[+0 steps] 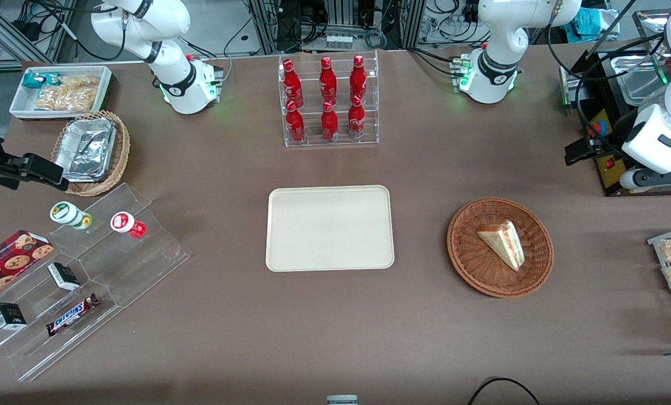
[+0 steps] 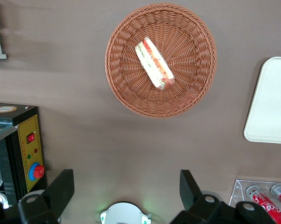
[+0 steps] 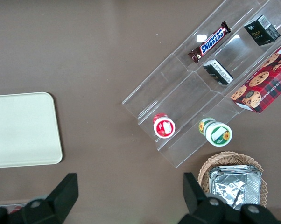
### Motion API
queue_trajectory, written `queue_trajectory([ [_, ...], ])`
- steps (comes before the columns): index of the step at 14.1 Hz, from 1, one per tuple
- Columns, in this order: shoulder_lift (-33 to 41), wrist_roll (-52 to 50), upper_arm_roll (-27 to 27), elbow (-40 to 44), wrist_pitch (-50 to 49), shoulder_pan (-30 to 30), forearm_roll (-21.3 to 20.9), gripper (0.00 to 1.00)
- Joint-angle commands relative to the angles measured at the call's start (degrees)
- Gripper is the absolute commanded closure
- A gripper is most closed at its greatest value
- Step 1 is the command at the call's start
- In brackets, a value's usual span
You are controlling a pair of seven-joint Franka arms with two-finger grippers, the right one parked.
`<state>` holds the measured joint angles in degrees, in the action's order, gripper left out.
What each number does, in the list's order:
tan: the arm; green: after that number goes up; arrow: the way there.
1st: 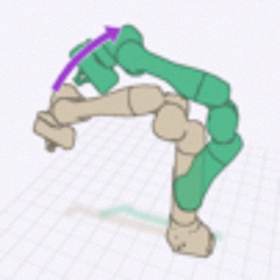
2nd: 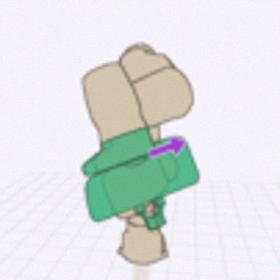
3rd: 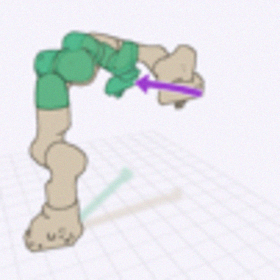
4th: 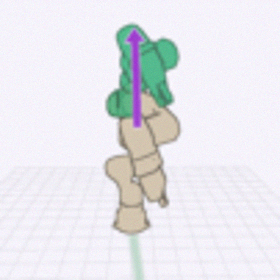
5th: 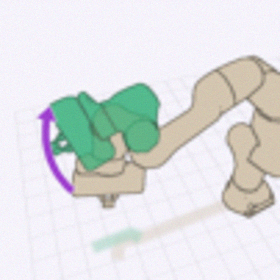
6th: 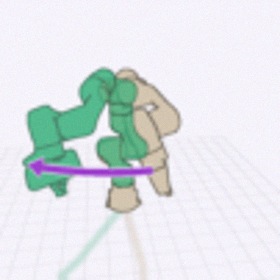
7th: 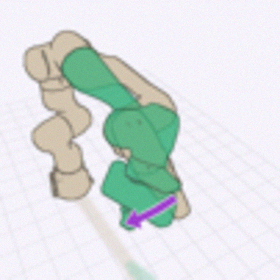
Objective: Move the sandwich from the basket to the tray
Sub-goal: 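Move the left gripper over the sandwich in the wicker basket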
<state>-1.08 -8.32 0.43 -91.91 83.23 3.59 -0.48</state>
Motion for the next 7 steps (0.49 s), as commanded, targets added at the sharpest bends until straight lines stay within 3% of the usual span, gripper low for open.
queue_trajectory([
  [1,-0.1,0.0,0.1,0.7,-0.1,-0.1,0.6,0.00],
  [7,-4.4,0.4,-0.3,-1.9,1.9,0.2,0.7,0.00],
])
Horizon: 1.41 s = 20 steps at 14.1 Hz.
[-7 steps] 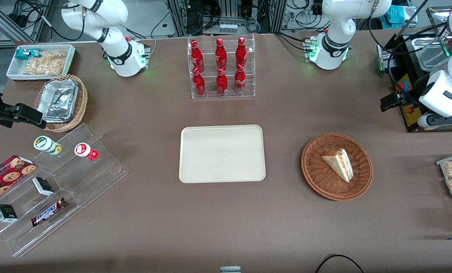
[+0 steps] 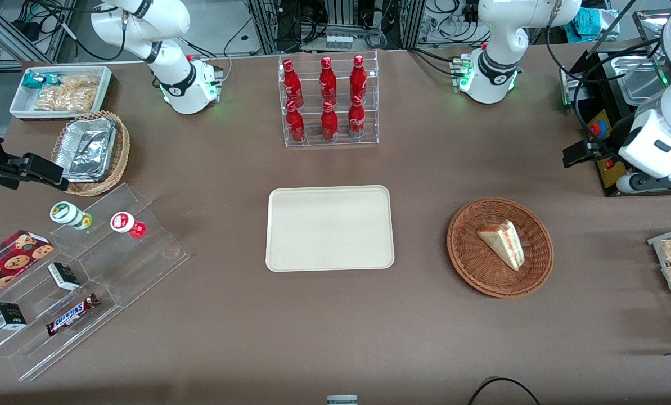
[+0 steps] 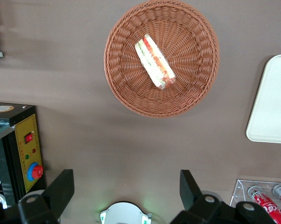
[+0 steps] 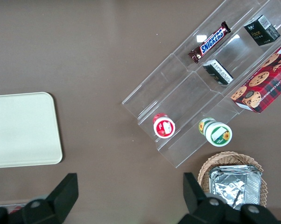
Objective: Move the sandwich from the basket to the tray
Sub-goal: 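Move the left gripper over the sandwich in the wicker basket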
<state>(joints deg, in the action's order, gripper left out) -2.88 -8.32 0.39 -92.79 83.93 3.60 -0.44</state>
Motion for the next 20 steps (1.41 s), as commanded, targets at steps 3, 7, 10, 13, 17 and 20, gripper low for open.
queue_trajectory([
  [3,-6.0,0.1,-0.8,-5.6,9.1,2.2,0.3,0.00],
  [7,-6.6,-0.6,-0.8,-16.2,24.1,2.6,-0.2,0.00],
  [10,-6.7,-6.2,-0.8,-21.5,33.1,2.6,-0.2,0.00],
  [13,-7.8,-19.6,-0.8,-22.3,37.9,2.7,-0.2,0.00],
  [17,-9.5,-35.9,-0.8,-22.4,41.6,3.9,-0.2,0.00],
  [20,-10.0,-42.1,-0.8,-24.0,44.4,4.1,-0.2,0.00],
])
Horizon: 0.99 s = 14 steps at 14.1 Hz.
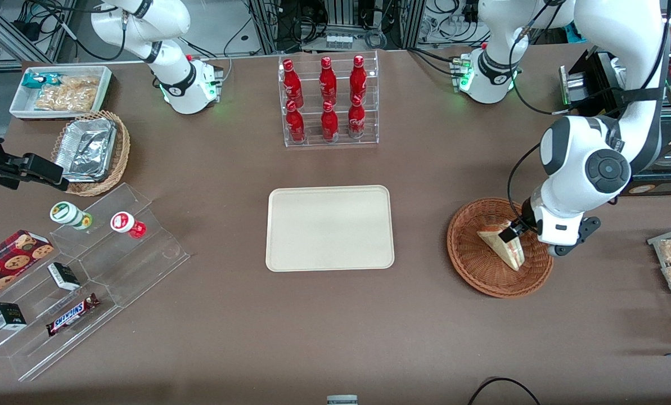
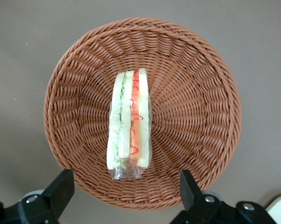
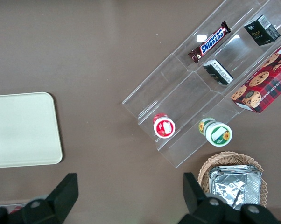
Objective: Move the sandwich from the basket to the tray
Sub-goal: 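Lower the left gripper and close it on the wrapped sandwich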
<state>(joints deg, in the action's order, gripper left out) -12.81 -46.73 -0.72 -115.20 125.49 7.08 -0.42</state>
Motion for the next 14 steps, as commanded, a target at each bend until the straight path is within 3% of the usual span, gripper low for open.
queue_trajectory([
  [1,0.2,-3.7,0.3,-3.2,4.6,0.7,-0.2,0.00],
  [5,-0.4,-3.7,0.3,-7.2,12.0,0.7,-0.2,0.00],
  [10,-4.3,-4.0,0.3,-7.2,13.3,0.6,0.2,0.00],
  [11,-5.0,-4.0,0.3,-7.2,13.6,0.6,0.3,0.06],
  [13,-5.0,-4.1,0.3,-7.1,13.6,0.5,0.4,0.61],
  [14,-5.0,-4.1,0.4,-7.1,13.6,0.4,0.4,0.80],
])
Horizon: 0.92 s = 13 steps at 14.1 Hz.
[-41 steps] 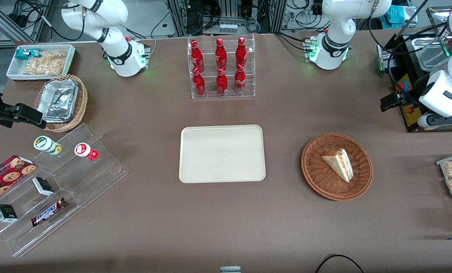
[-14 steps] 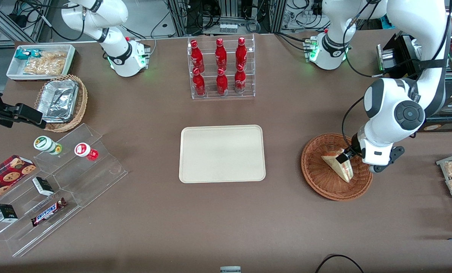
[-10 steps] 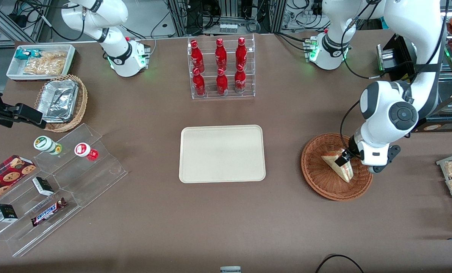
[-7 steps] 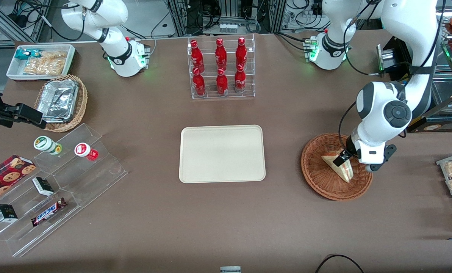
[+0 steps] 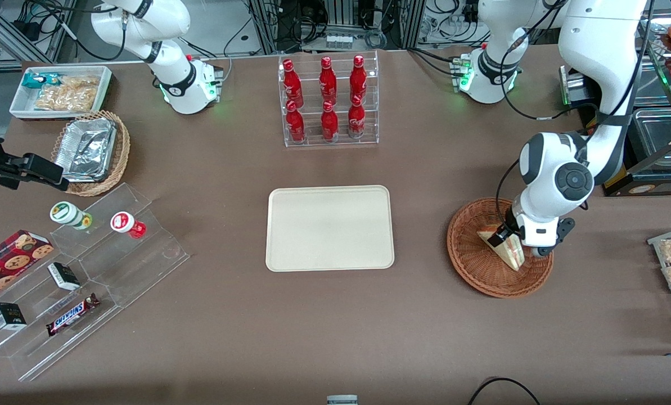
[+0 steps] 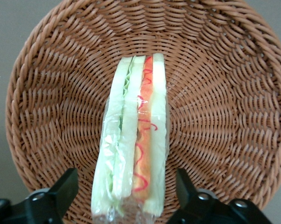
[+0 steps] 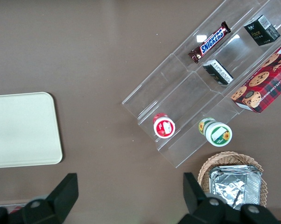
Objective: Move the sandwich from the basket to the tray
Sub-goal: 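Lower the left gripper and close it on the wrapped sandwich, then lift the sandwich and carry it over the cream tray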
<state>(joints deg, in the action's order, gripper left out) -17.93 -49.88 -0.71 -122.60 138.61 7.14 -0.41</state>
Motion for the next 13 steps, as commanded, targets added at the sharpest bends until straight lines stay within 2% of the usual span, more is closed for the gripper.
queue_trajectory([
  [1,0.1,-0.8,0.4,0.6,0.4,0.2,0.4,0.89],
  [3,0.7,-0.5,0.4,1.0,0.1,0.2,0.3,0.94],
  [6,2.7,-0.2,0.4,2.1,-1.6,0.4,0.1,0.94],
  [8,3.5,1.1,0.2,4.5,-6.2,1.2,0.0,0.96],
  [10,3.3,6.3,0.2,8.4,-12.1,4.4,0.1,0.96],
  [13,2.6,10.6,-0.1,12.3,-14.9,9.2,0.1,0.95],
])
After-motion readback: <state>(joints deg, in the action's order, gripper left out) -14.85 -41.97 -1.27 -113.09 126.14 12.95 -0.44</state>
